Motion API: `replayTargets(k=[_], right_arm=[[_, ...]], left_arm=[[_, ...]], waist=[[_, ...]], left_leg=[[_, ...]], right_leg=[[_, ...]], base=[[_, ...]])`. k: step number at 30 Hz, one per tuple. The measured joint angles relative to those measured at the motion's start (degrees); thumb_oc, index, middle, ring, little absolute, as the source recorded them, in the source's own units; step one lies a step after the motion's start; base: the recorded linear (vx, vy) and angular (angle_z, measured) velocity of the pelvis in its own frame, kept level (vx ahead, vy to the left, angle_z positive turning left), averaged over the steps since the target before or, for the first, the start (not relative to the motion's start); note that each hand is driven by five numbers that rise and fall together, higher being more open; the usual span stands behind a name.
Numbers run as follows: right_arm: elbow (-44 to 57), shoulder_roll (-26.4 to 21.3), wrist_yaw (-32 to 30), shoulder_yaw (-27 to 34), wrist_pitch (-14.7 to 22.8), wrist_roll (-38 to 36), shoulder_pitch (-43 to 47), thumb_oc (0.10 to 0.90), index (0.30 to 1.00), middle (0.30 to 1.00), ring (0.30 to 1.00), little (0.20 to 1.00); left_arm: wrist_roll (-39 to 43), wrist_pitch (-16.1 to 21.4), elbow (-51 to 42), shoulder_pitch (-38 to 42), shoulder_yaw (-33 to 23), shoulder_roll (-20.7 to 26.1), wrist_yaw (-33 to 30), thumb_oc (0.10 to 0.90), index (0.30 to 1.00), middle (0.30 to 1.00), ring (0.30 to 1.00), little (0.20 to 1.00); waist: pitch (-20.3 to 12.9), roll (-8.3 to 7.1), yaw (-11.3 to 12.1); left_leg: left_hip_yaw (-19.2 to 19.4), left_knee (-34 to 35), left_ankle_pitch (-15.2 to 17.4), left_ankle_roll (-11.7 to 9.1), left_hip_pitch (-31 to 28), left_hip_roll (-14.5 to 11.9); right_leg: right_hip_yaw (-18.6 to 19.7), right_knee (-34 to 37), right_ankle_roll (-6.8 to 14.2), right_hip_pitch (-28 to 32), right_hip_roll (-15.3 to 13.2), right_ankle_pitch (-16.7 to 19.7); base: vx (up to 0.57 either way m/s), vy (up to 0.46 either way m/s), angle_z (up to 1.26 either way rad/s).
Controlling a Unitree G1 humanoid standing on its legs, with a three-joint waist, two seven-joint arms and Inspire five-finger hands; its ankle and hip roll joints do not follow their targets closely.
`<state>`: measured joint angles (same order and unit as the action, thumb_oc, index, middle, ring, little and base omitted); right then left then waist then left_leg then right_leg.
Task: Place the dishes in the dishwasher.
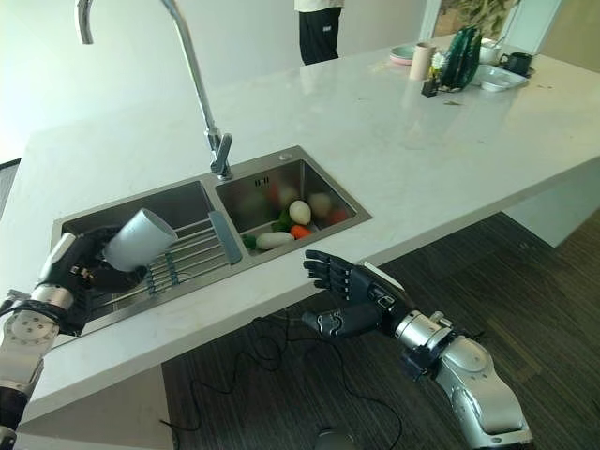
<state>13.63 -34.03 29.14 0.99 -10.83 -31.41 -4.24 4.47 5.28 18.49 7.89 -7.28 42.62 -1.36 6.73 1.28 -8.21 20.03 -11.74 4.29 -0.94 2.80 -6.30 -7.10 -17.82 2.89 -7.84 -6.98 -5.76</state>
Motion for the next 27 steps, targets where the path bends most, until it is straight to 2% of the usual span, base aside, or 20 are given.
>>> replayTargets(k=[2, 5, 8, 11, 13, 18, 20, 25, 27], right_arm=[[0.0, 0.6, -0.4, 0.1, 0.0, 0.0, -0.3, 0.800, 0.900, 0.900, 0.900, 0.900], [0.1, 2.5, -1.3, 0.1, 0.1, 1.2, -0.4, 0.800, 0.900, 0.900, 0.900, 0.900], [1.0, 4.2, -2.1, 0.4, 0.4, 2.0, -1.4, 0.800, 0.900, 0.900, 0.900, 0.900], [2.7, 4.4, -2.1, 0.8, 0.9, 2.1, -3.6, 0.800, 0.900, 0.900, 0.900, 0.900], [2.9, 4.5, -2.4, 2.3, 1.1, 2.1, -5.4, 0.800, 0.900, 0.900, 0.900, 0.900], [6.8, 5.1, -4.4, 2.8, 4.1, 2.0, -6.3, 0.800, 0.900, 0.900, 0.900, 0.900], [7.5, 5.1, -5.4, 2.7, 5.1, 2.0, -6.4, 0.800, 0.900, 0.900, 0.900, 0.900], [8.5, 5.0, -7.4, 2.8, 6.9, 2.0, -6.4, 0.800, 0.900, 0.900, 0.900, 0.900], [9.0, 3.5, -8.1, 2.8, 8.0, 2.0, -6.3, 0.800, 0.900, 0.900, 0.900, 0.900]], left_arm=[[0.4, 0.4, -2.5, -0.7, -1.4, -1.1, -0.9, 0.400, 0.300, 0.300, 0.300, 0.300], [3.9, 3.3, -8.0, -2.8, -4.0, -4.0, -6.1, 0.400, 0.300, 0.300, 0.300, 0.300], [4.3, 4.5, -15.2, -7.3, -7.9, -8.1, -9.2, 0.400, 0.300, 0.300, 0.300, 0.300], [4.3, 5.5, -21.0, -14.2, -11.0, -9.5, -9.5, 0.400, 0.300, 0.300, 0.300, 0.300], [4.6, 6.0, -23.9, -17.0, -12.6, -12.5, -9.4, 0.400, 0.300, 0.300, 0.300, 0.300], [8.9, 6.1, -30.3, -21.6, -13.2, -18.5, -7.9, 0.400, 0.300, 0.300, 0.300, 0.300], [11.0, 6.2, -31.6, -22.4, -13.1, -20.2, -7.2, 0.400, 0.300, 0.300, 0.300, 0.300], [13.3, 6.3, -32.6, -22.6, -12.6, -21.6, -6.6, 0.400, 0.300, 0.300, 0.300, 0.300], [13.5, 6.3, -32.8, -22.6, -12.6, -21.6, -6.6, 0.400, 0.300, 0.300, 0.300, 0.300]], waist=[[0.0, -0.27, 0.3], [-0.1, -0.64, 1.1], [0.0, -0.96, 2.1], [0.0, -1.02, 2.9], [0.0, -1.03, 4.0], [0.0, -1.14, 8.7], [0.0, -1.30, 9.1], [0.2, -0.96, 11.8], [0.9, 0.09, 13.1]], left_leg=[[-0.4, 0.0, 0.0, 0.0, 0.0, 0.1], [-1.0, 0.0, 0.0, 0.0, 0.1, 0.4], [-1.4, 0.1, 0.0, 0.0, 0.1, 0.5], [-1.9, 0.1, 0.1, -0.1, 0.2, 0.4], [-2.6, 0.1, 0.1, -0.2, 0.4, 0.4], [-6.9, 0.1, -0.7, -0.9, 2.3, 0.4], [-8.7, 0.1, -1.2, -1.2, 2.9, 0.5], [-12.7, 2.8, -4.2, -2.2, 3.6, 0.8], [-15.0, 3.4, -5.5, -2.8, 4.2, 0.8]], right_leg=[[-0.4, 0.1, 0.0, 0.2, -0.1, -0.1], [-1.1, 0.0, 0.1, 0.5, -0.5, -0.5], [-1.4, -0.1, 0.1, 0.5, -0.6, -0.8], [-1.9, -0.3, 0.0, 0.8, -0.6, -1.2], [-2.6, -0.3, -0.1, 1.1, -0.7, -1.4], [-6.6, -1.8, -0.8, 1.6, -0.9, -2.9], [-8.3, -2.0, -1.3, 1.8, -1.1, -3.4], [-11.6, -2.9, -2.2, 2.4, -0.7, -4.8], [-12.4, -4.6, -3.1, 2.1, -0.5, -5.6]], base=[[0.00, -0.034, 0.14], [0.00, -0.069, 0.11], [0.00, -0.058, 0.06], [0.00, -0.089, 0.07], [-0.01, -0.129, 0.21], [-0.03, -0.227, 0.42], [-0.04, -0.167, 0.45], [-0.04, -0.141, 0.46], [-0.12, -0.111, 0.51]])
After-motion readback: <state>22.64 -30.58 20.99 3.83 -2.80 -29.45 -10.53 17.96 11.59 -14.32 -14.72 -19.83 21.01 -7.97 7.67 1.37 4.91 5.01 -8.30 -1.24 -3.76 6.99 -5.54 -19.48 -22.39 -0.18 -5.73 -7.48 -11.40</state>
